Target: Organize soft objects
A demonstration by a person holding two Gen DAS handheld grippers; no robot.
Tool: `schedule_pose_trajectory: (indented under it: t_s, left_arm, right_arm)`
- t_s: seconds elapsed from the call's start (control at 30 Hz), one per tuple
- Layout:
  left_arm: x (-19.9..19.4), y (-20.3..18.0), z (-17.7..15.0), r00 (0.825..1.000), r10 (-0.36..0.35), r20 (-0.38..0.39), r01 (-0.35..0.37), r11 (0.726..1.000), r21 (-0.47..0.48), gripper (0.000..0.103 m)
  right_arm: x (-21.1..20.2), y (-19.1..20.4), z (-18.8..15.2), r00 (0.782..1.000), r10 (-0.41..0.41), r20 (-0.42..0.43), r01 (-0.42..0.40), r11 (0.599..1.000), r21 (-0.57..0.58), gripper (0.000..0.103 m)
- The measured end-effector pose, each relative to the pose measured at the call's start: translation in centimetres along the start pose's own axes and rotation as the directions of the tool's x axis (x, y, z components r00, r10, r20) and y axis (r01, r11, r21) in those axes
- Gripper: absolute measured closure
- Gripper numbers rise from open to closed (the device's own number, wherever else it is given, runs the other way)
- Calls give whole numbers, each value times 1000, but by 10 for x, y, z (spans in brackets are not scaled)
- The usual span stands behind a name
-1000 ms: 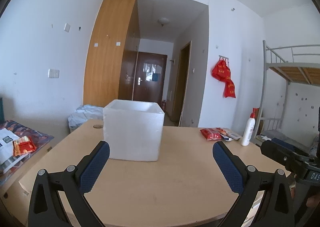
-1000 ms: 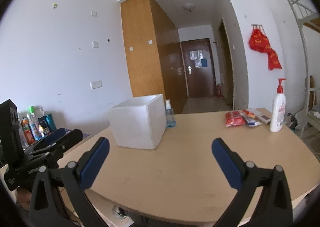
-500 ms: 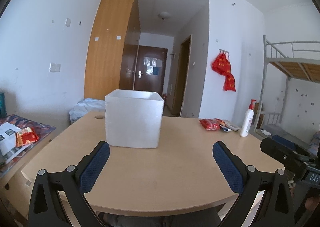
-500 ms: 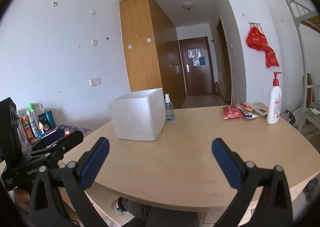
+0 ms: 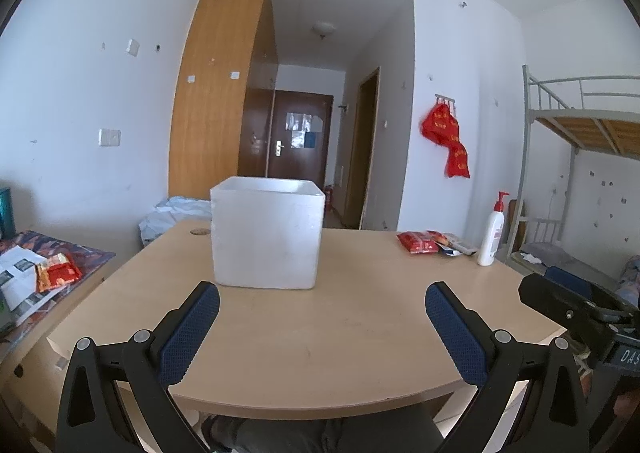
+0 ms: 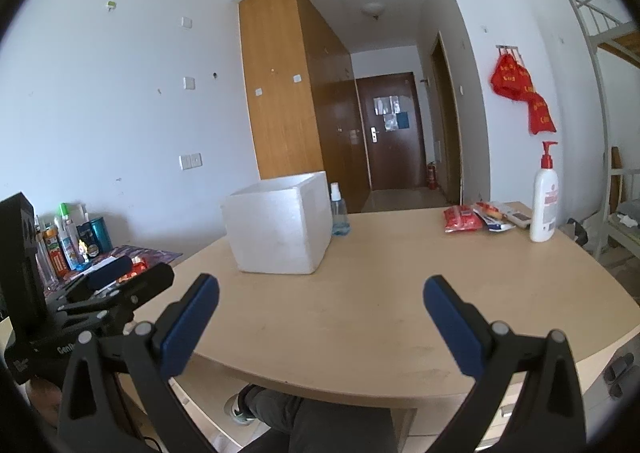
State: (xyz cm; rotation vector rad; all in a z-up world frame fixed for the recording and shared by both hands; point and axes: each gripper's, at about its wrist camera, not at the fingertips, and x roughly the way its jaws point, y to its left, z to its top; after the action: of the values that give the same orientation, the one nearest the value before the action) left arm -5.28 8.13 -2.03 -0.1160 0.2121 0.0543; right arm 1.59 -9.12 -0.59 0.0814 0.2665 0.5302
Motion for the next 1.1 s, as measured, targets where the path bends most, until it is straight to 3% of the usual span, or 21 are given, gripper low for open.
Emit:
schedule_pose_trajectory:
  t_s: [1.1]
  left_arm:
    - [-4,-3,2,1000,7,4,-7,1000,23,0]
  right_arm:
    - [-2,4,2,1000,8,-3,-8,1000,-15,0]
